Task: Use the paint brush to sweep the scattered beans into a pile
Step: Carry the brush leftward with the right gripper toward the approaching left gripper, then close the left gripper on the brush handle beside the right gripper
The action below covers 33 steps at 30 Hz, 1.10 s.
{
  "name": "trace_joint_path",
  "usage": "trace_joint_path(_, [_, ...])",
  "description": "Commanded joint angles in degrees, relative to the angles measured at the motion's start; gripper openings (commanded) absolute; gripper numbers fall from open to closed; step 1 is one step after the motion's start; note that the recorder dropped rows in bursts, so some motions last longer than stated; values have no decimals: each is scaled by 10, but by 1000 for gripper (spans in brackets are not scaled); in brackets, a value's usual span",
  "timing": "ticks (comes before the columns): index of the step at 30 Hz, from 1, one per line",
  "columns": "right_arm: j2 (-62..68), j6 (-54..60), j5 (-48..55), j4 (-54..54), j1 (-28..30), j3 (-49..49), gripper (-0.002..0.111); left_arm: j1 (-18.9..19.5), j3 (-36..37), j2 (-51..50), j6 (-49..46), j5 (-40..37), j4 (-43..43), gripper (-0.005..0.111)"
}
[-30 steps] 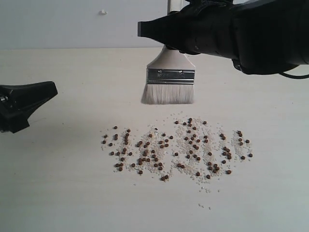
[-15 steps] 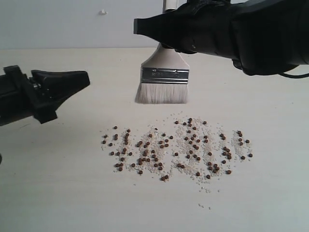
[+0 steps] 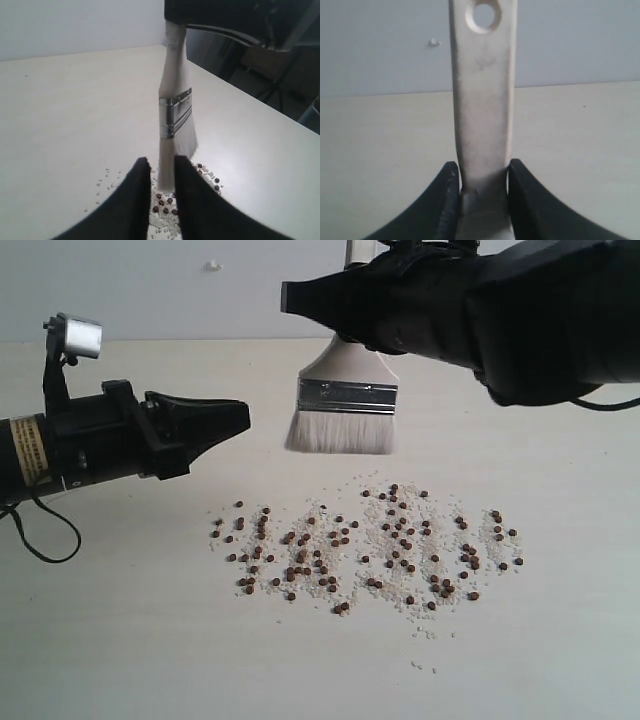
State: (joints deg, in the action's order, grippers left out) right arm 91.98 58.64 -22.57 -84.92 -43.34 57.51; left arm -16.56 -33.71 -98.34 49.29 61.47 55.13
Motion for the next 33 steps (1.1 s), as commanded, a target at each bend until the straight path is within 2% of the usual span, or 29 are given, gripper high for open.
trace_joint_path(1, [30,-56,-64,80,-33,6,0,-2,-9,-3,3,7,-9,44])
trace_joint_path(5, [34,-129,-65,149,-36,6,0,-2,-9,-3,3,7,-15,58])
trace_joint_path(10, [34,-132,-62,167,-36,6,0,-2,-9,-3,-18,7,-18,58])
trace_joint_path(20, [34,-249,-43,260,-36,6,0,-2,-15,-3,-29,7,-41,58])
trace_joint_path(24, [34,-249,-32,267,-36,6,0,-24,-30,-3,-27,1,-37,58])
trace_joint_path(27, [34,-249,-13,268,-36,6,0,-53,-44,-3,-29,-58,-32,58])
trace_joint_path(33, [34,-241,-10,270,-36,6,0,-54,-49,-3,-45,-151,-34,58])
